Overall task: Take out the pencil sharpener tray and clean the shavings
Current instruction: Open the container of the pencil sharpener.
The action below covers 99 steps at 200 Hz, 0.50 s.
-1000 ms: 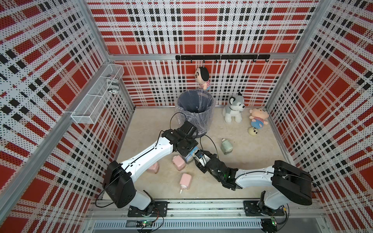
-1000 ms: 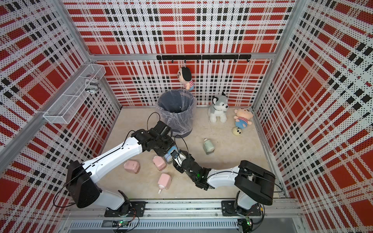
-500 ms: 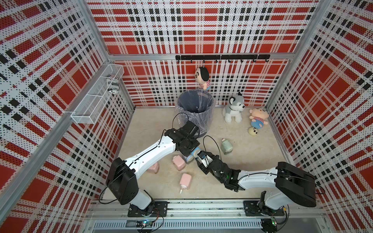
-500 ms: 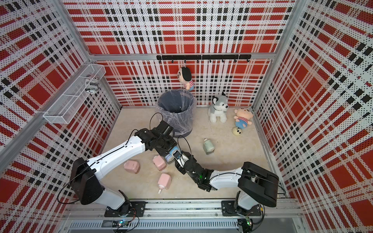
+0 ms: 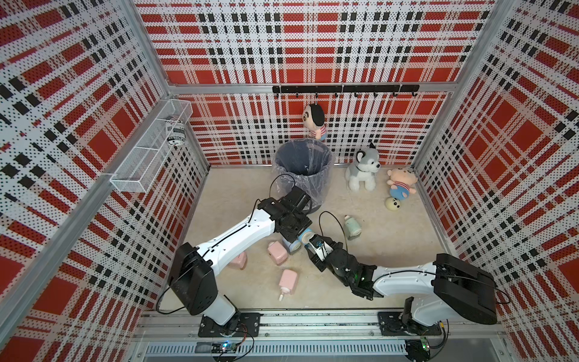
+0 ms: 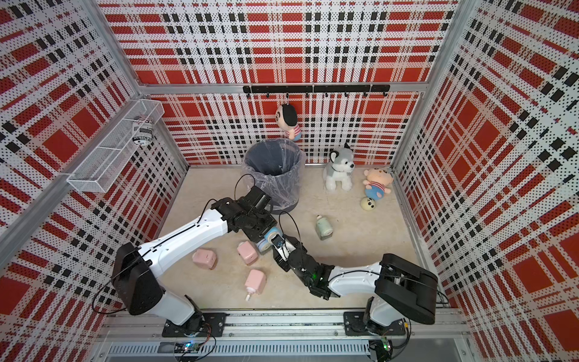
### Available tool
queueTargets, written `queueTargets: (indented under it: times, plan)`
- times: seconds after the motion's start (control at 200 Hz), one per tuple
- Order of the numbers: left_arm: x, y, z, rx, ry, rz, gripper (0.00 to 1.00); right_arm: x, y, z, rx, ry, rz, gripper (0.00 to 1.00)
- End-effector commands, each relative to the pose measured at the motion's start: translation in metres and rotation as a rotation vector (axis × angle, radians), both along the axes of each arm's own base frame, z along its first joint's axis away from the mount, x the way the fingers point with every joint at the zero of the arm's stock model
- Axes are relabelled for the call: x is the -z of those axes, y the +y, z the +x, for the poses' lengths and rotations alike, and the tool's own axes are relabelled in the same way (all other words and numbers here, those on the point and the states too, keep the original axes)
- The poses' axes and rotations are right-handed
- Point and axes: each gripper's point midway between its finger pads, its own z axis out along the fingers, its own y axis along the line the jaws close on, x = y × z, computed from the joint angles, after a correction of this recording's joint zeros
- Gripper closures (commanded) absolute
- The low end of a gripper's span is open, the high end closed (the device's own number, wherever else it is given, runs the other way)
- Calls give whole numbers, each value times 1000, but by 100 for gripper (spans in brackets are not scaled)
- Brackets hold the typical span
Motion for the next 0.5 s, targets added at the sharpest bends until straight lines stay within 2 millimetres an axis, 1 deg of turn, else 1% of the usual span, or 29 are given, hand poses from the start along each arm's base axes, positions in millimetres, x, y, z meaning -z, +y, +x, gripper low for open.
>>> queueTargets:
  times: [0.0, 0.17, 0.401, 0.491]
  plan:
    - [-3, 13, 15, -53, -56, 75, 93, -16, -5, 1, 45, -11, 64, 51]
    - [-5, 12, 16, -52, -61, 84, 94, -13, -6, 7, 96, -8, 29, 51]
    - [-4, 10, 16, -46, -54, 84, 95, -15, -2, 3, 69, -7, 51, 50]
    - [-5, 9, 16, -45, -56, 80, 95, -16, 0, 3, 63, -12, 55, 49]
